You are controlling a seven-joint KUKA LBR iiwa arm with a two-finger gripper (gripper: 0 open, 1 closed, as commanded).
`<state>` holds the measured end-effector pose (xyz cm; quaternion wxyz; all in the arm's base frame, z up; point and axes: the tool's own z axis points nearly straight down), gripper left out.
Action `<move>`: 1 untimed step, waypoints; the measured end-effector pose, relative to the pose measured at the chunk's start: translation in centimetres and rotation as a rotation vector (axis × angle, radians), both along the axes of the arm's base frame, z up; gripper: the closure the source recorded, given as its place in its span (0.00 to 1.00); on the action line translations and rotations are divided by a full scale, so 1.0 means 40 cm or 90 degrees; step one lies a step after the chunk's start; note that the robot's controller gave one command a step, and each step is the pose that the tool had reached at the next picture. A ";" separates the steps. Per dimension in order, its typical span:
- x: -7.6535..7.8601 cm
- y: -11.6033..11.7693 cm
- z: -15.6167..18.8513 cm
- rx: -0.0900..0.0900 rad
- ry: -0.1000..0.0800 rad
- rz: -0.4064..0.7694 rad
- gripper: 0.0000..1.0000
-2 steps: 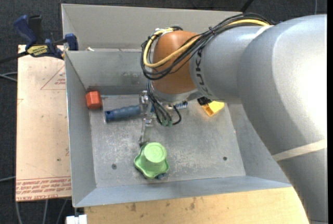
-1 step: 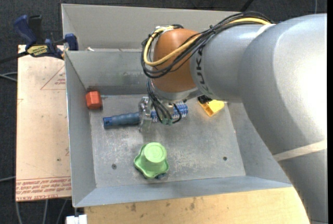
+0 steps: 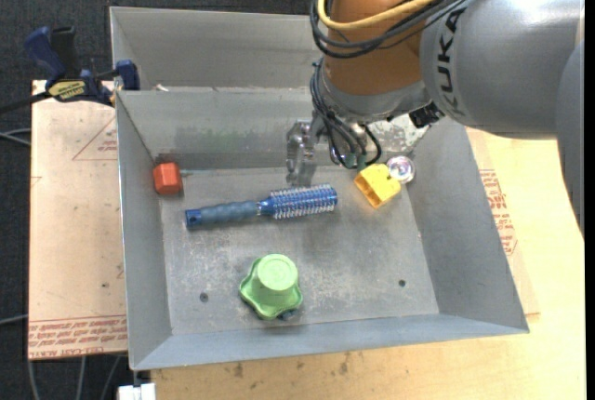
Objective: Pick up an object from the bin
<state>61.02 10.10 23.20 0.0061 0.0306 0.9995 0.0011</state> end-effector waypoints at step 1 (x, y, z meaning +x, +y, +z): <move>-0.005 0.001 -0.013 0.000 0.006 0.001 0.00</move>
Offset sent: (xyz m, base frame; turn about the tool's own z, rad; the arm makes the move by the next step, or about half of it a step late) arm 0.0000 0.0000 0.0000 0.0000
